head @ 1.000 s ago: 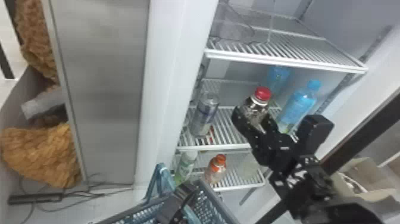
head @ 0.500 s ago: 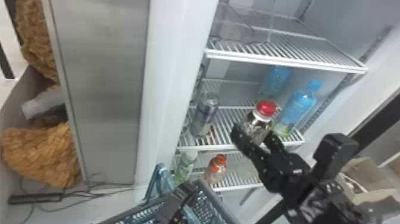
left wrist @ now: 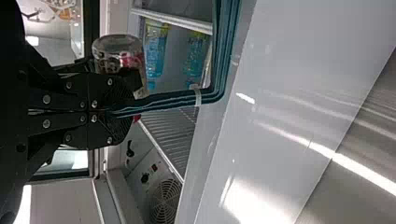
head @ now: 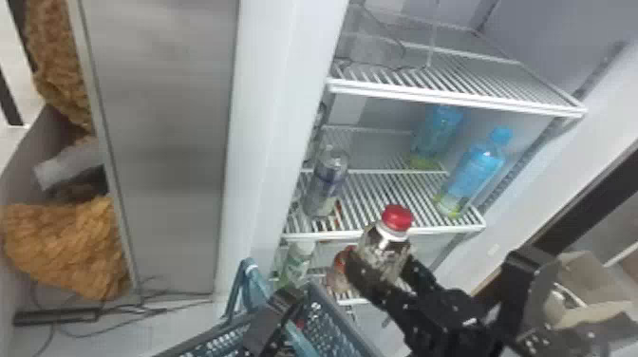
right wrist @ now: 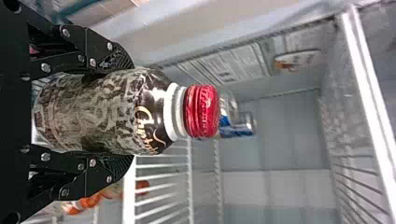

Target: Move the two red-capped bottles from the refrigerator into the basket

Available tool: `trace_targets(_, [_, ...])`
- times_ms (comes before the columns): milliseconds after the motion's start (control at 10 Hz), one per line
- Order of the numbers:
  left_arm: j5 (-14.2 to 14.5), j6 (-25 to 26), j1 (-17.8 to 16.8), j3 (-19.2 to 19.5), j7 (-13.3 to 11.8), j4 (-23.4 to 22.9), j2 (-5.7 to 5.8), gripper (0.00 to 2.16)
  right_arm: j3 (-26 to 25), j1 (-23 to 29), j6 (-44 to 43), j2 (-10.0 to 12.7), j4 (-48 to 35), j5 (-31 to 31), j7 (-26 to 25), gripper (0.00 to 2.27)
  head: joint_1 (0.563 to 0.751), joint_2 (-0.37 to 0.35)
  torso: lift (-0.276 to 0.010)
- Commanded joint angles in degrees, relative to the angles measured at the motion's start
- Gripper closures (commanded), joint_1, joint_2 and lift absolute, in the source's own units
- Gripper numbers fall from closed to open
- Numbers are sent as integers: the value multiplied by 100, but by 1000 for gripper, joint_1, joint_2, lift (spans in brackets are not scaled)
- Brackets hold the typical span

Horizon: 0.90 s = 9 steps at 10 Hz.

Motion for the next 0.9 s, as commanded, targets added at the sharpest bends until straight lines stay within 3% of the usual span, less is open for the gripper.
trace_targets(0, [33,-70,-9,1,3,21,-5,1204,0,107,227,-6,-120,-20,99,1279,695,-350,0])
trace_targets(700, [125,-295,-122,138,21,77,-32,1204,-137,571,1282,-50,-500,277,750,1277,695,-350,0])
trace_targets(800, [125,-295,-122,138,12,77,-32,1204,-114,500,1282,-41,-359,312,811,983,695,-350,0])
